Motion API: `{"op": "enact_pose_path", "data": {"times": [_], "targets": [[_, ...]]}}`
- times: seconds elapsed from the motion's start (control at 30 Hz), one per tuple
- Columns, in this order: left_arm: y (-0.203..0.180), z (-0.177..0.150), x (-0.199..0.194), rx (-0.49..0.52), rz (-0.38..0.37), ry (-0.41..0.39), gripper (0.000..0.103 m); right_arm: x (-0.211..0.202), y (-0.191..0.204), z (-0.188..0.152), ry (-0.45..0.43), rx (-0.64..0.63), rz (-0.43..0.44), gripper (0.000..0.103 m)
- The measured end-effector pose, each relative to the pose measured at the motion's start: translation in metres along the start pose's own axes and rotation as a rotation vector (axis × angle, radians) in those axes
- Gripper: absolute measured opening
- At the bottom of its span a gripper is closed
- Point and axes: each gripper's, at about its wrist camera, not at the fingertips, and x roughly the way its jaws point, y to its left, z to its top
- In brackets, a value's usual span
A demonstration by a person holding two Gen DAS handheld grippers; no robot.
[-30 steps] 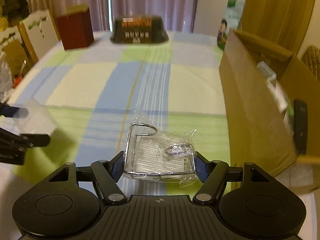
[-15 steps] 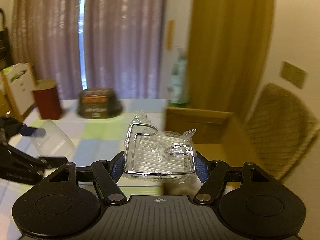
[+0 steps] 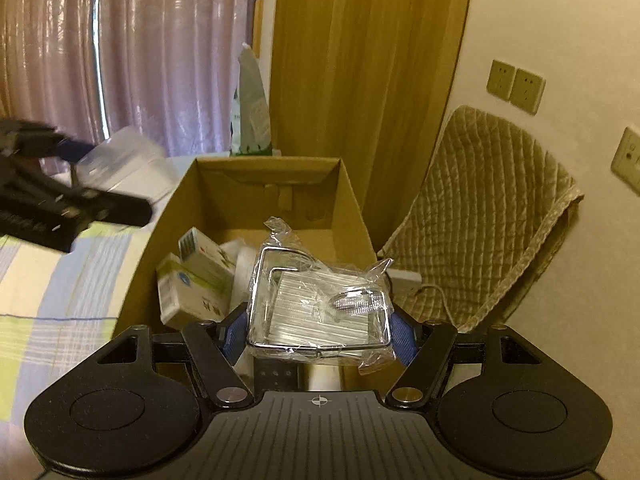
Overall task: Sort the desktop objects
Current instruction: 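Carry the clear box with the left tool while the right tool carries the wire rack to the cardboard box, then open the right tool to drop the wire rack while the left tool drops the clear box inside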
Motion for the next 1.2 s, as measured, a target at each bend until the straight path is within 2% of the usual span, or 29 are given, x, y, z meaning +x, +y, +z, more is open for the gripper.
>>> {"op": "enact_pose_path", "data": {"times": [0.43,1.2], "targets": [[-0.022,0.01,0.05,0.029,-0.033,0.059,0.083,0.022,-0.02,-0.016,0.041,-0.01,0.064,0.069],[-0.018,0.007,0.076,0.025,-0.061,0.11,0.084,0.049,-0.018,-0.016,0.077,-0.023,0.067,0.069]]}}
